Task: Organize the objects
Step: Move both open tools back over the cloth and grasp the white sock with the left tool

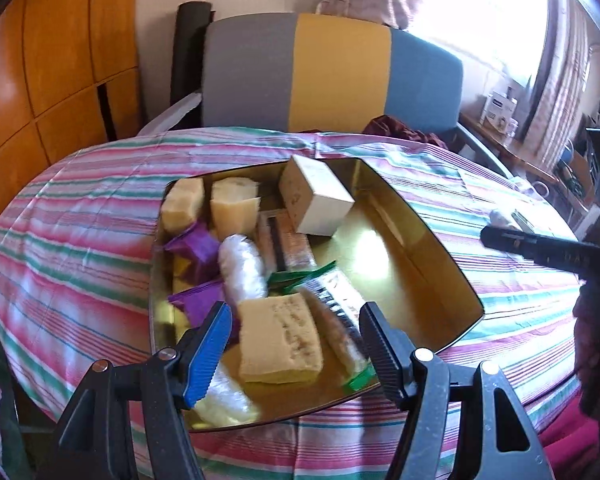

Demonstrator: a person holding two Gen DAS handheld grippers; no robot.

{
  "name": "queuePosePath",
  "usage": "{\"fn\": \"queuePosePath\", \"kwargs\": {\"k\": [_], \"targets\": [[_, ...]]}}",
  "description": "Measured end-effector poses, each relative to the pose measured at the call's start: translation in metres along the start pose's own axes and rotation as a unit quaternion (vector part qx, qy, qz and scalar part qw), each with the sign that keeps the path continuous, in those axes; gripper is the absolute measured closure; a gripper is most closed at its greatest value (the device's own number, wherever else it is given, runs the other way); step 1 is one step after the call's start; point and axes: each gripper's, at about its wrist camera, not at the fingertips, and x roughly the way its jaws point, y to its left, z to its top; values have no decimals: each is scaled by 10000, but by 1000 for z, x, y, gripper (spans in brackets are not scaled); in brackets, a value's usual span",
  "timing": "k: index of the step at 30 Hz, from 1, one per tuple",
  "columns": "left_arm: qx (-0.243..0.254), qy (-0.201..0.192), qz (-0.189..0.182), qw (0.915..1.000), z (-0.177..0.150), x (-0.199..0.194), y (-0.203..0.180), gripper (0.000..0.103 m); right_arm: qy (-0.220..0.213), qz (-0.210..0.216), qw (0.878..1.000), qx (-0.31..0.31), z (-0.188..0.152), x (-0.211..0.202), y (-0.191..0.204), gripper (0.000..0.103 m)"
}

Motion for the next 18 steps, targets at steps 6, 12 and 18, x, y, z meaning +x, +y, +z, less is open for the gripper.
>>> {"fn": "queuePosePath", "kwargs": {"k": [6,12,18], "targets": [[272,9,-159,9995,8,3,-24,36,-77,-652,9974,290,3,-16,-57,30],[570,53,-355,9977,16,10,-56,36,-149,-1304,9885,749,6,-30,-125,27],[871,109,-622,9942,27,19,-94,38,-350,-2000,9676,1504,-2,-46,-204,26]]}}
